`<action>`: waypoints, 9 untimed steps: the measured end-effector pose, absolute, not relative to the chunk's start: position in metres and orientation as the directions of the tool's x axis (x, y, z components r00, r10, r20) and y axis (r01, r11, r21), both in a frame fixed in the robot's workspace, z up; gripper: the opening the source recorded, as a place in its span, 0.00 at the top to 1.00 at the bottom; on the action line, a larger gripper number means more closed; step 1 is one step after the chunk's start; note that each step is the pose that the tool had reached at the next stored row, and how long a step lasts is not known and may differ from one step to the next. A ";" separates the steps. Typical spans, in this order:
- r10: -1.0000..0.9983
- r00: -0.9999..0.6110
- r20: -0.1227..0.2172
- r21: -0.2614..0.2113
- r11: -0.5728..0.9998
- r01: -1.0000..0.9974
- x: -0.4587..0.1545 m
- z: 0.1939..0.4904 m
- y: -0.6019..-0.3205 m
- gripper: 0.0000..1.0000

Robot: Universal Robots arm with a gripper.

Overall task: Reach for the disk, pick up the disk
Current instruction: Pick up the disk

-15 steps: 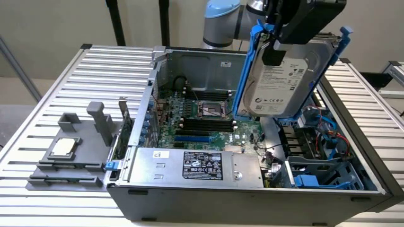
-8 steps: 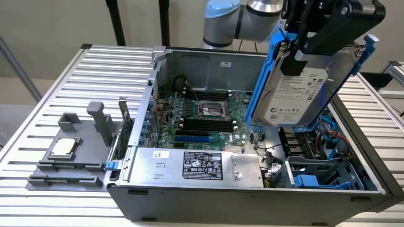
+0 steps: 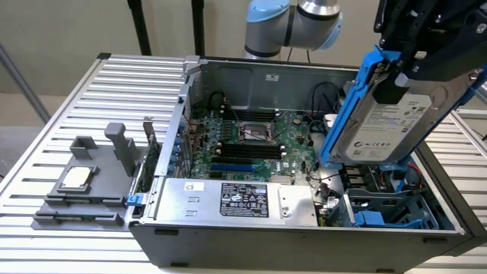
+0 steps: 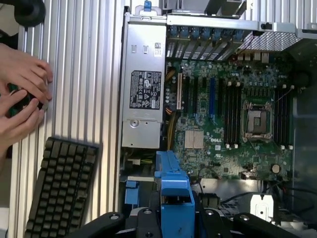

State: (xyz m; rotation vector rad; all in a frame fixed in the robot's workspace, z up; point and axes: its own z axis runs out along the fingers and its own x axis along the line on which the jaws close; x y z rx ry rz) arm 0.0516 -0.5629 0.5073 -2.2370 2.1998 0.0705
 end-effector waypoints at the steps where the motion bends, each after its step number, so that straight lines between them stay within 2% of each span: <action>1: -0.999 0.016 -0.034 0.029 -0.017 -0.999 0.056 0.507 -0.564 0.67; 9: -0.999 0.016 -0.034 0.029 -0.017 -0.999 0.093 0.507 -0.575 0.67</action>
